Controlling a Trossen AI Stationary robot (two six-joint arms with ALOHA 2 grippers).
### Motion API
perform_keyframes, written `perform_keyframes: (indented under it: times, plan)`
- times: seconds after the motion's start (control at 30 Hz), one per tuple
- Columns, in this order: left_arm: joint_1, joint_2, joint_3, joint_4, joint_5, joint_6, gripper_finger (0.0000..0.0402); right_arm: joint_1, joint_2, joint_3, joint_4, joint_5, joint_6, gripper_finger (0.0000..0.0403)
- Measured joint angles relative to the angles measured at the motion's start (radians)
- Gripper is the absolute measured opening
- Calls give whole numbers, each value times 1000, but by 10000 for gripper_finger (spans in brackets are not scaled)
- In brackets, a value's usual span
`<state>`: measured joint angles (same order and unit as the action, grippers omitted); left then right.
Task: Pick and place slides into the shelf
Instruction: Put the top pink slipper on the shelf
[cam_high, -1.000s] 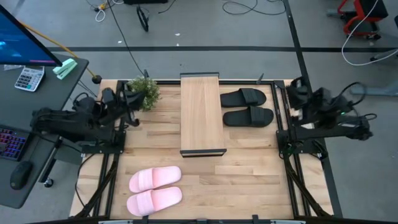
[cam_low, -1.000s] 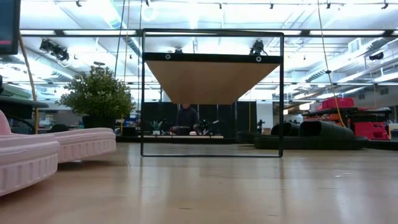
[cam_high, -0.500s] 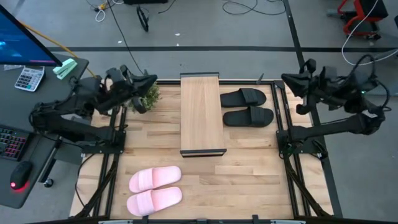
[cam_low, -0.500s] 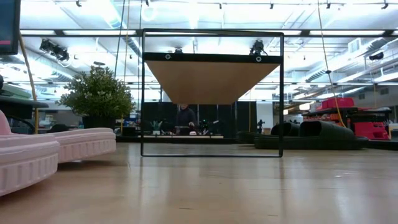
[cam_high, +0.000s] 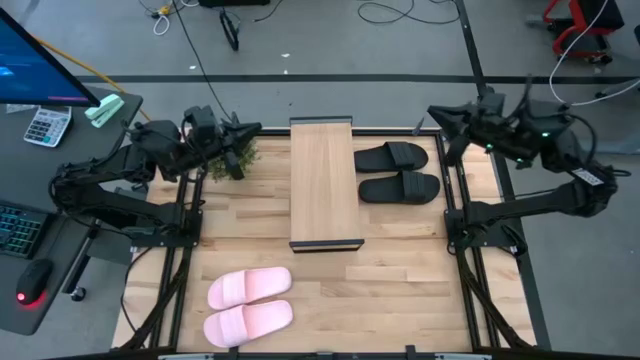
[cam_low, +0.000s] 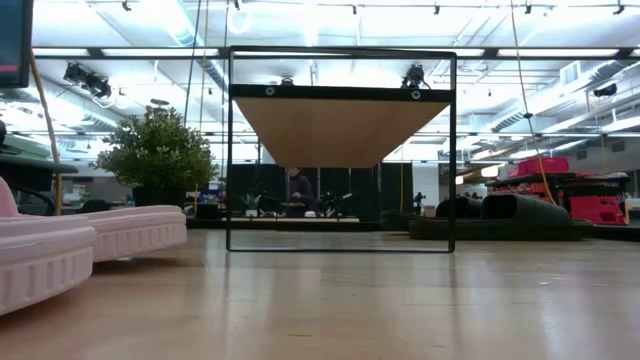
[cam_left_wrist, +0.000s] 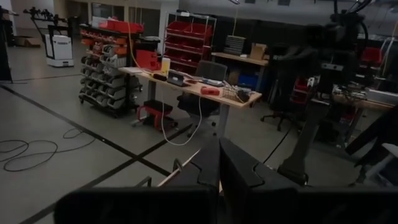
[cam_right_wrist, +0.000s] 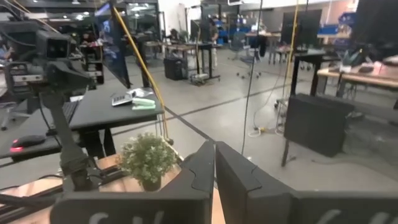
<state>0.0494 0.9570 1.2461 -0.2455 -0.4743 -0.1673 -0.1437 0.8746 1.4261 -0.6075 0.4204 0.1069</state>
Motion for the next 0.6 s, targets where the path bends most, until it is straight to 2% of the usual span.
perform_keyframes:
  times: [0.17,0.4,0.6]
  plan:
    - [0,-1,0,0,0,3,15,-40,17,-4,-25,-67,70,23]
    - [0,-1,0,0,0,4,4,-73,26,-4,-87,-70,83,23]
    - [6,-2,0,-30,-1,1,13,-75,25,-4,-88,-70,96,23]
